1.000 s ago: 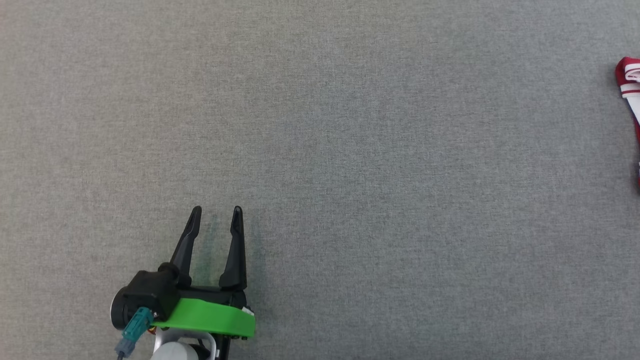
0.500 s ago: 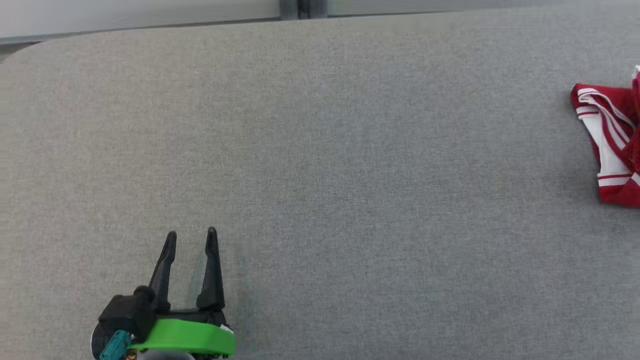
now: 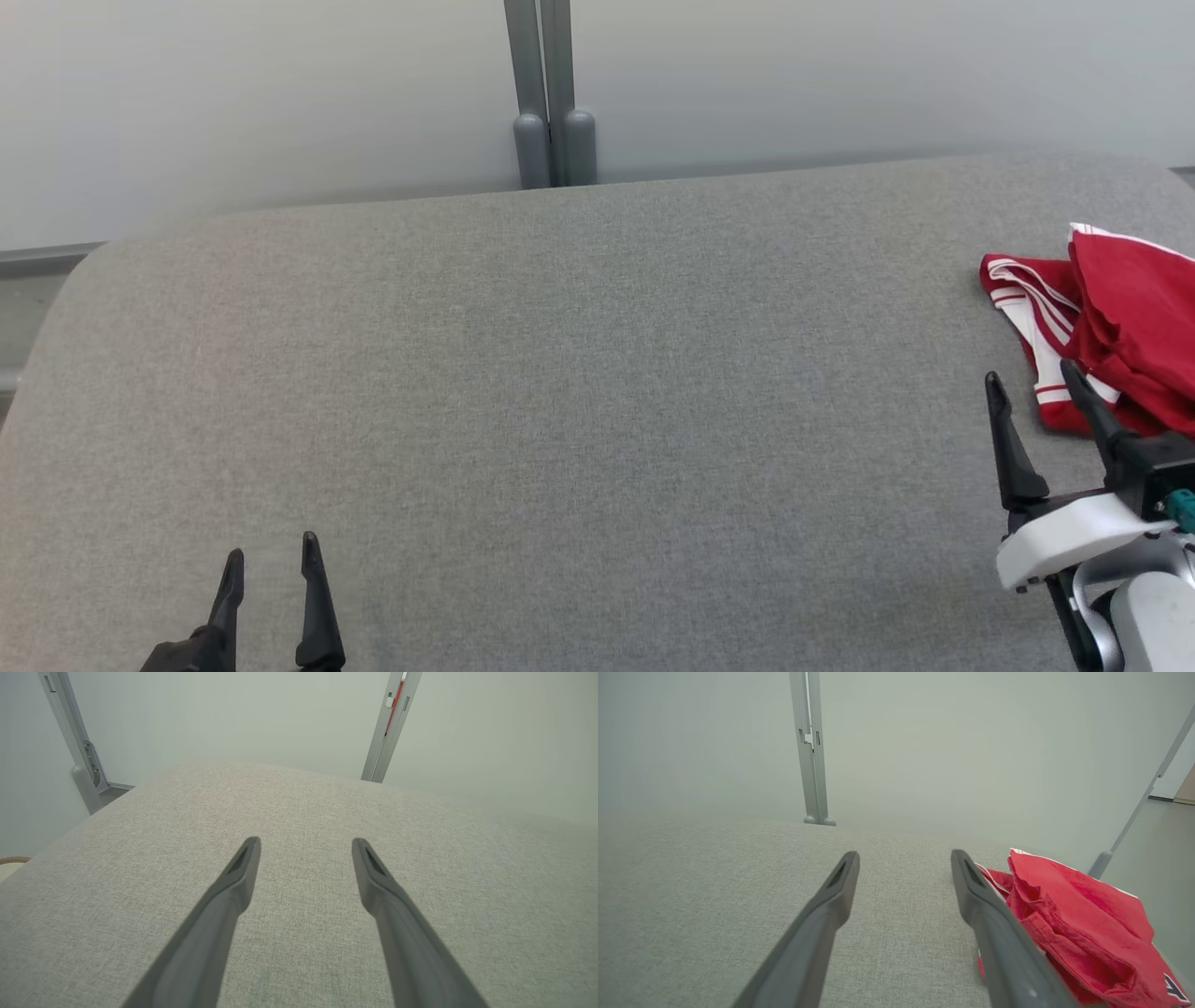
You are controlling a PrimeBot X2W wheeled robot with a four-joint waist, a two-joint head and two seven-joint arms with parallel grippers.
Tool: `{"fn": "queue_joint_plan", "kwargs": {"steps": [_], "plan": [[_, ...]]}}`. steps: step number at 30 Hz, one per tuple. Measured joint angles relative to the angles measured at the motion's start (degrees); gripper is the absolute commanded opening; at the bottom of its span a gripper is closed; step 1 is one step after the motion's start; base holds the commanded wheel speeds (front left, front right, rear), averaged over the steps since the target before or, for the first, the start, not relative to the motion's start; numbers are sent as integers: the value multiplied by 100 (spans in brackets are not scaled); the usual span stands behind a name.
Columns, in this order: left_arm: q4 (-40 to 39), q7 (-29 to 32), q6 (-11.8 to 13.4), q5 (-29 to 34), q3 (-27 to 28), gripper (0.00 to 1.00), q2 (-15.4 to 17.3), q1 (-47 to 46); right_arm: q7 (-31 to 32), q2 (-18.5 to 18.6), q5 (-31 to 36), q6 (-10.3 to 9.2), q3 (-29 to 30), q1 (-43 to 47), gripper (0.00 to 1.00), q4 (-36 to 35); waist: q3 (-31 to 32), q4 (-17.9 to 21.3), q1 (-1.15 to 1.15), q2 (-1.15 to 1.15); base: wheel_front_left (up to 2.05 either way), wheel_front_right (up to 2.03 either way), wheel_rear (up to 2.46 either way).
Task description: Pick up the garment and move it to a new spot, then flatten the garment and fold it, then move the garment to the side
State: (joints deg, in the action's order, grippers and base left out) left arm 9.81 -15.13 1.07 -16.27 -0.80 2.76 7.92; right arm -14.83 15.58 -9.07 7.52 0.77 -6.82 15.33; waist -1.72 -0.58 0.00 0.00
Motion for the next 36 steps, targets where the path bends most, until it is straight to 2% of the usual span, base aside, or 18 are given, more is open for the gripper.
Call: {"fn": "queue_joint_plan", "kwargs": {"steps": [4,10,17,23,36], "plan": [[66,0,-9,143,69,100,1,13,-16,-358,175,0,82,403,100,-525,196,-17,0,0,0,0,0],[201,0,-233,179,66,100,1,-7,-18,-775,370,-1,203,871,100,-769,277,-50,0,0,0,0,0],[153,0,-431,187,37,100,1,-30,-18,-827,417,-1,140,914,100,-728,300,-40,0,0,0,0,0],[99,0,-559,190,-29,100,0,-35,-18,-949,447,-1,338,1046,100,-652,337,-81,0,0,0,0,0],[215,0,-586,110,-89,100,1,-25,-18,-1055,520,-1,370,1127,100,-556,418,57,0,0,0,0,0]]}}
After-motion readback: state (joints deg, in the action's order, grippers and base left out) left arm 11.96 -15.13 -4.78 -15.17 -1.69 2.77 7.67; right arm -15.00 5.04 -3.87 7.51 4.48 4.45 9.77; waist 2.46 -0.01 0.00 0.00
